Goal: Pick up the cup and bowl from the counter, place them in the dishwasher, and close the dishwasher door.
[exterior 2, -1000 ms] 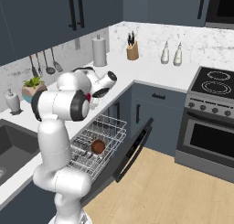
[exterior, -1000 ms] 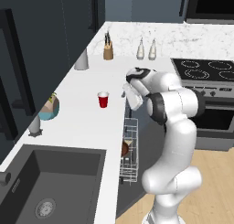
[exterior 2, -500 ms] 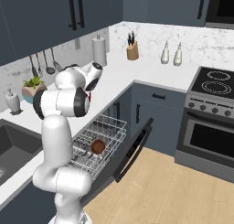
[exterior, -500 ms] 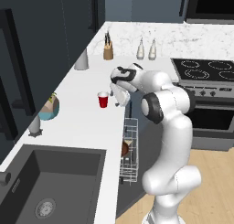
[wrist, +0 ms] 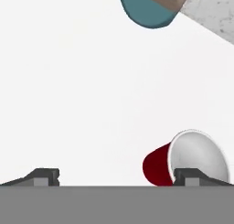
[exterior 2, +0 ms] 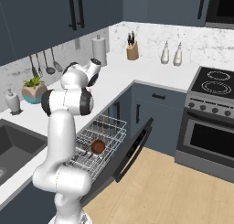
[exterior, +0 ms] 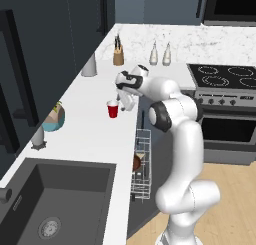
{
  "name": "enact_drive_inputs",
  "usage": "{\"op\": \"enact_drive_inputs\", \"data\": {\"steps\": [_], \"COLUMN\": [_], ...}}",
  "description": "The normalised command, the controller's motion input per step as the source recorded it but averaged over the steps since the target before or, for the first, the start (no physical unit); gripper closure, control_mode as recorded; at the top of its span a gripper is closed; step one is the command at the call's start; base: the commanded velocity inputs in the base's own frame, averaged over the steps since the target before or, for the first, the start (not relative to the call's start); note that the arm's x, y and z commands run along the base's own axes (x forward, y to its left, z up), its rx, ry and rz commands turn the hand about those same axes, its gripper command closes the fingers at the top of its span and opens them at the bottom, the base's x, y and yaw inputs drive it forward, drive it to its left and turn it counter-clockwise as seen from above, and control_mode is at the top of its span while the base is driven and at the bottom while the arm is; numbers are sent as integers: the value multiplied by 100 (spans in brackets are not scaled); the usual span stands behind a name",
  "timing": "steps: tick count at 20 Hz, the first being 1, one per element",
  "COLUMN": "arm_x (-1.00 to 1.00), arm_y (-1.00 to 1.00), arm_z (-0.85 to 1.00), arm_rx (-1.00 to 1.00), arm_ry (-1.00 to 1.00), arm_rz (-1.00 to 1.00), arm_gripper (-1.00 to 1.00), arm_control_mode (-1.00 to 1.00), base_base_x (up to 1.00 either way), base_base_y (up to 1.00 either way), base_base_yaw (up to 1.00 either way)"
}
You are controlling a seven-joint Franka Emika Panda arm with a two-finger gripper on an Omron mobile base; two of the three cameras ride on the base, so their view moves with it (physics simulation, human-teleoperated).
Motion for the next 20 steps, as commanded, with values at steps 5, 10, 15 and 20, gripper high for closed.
{"op": "enact_drive_inputs", "data": {"steps": [5,10,15,20], "arm_x": [30,3,2,13], "arm_y": [0,9,18,4], "arm_z": [-6,-24,-23,-1], "arm_rx": [-1,-7,-9,-3], "arm_ry": [0,0,0,0], "arm_rz": [0,0,0,0], "arm_gripper": [-100,-100,-100,-100], "arm_control_mode": [-100,-100,-100,-100], "base_base_x": [0,0,0,0], "base_base_y": [0,0,0,0], "base_base_yaw": [0,0,0,0]}}
